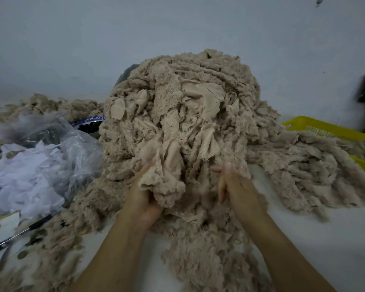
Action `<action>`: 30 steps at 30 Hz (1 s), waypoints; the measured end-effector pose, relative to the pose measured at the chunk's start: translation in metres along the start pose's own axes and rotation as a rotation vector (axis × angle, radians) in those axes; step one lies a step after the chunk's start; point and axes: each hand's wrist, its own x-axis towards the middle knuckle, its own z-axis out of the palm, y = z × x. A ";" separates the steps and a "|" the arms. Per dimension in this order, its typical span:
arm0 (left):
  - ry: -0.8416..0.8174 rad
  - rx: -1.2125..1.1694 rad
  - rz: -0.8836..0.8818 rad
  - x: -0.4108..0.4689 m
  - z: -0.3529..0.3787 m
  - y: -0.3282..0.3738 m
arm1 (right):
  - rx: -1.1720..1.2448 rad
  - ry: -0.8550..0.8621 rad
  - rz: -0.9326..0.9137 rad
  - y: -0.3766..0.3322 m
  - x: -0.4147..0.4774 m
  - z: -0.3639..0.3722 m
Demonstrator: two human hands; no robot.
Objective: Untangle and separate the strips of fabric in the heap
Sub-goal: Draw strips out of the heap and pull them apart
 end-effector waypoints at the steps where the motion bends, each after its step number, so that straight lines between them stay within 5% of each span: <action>1: -0.019 -0.013 -0.004 -0.003 0.003 -0.002 | -0.046 0.013 -0.042 0.002 -0.001 0.002; 4: -0.071 0.004 0.028 -0.010 0.009 -0.005 | -0.031 0.026 -0.087 -0.002 0.000 0.004; 8: -0.145 0.154 0.027 -0.012 0.022 -0.016 | -0.024 -0.280 0.037 -0.006 -0.006 0.013; 12: -0.170 0.370 -0.032 -0.015 0.028 -0.029 | -0.177 -0.334 0.030 0.002 -0.010 0.023; 14: -0.184 0.385 0.042 -0.014 0.027 -0.027 | -0.048 -0.150 0.104 0.001 -0.003 0.017; 17: -0.094 0.519 0.186 -0.010 0.024 -0.024 | 0.700 0.211 0.085 -0.004 0.017 -0.017; 19: -0.044 0.606 0.228 -0.007 0.021 -0.027 | 0.938 0.324 0.082 -0.002 0.024 -0.032; 22: -0.048 0.782 0.278 -0.004 0.021 -0.031 | 0.577 0.317 0.273 0.010 0.021 -0.020; 26: -0.019 0.974 0.165 -0.001 0.016 -0.040 | 0.290 0.230 0.288 0.017 0.016 0.005; 30: 0.045 0.831 0.099 0.002 0.014 -0.039 | 0.186 0.078 0.285 0.020 0.011 0.013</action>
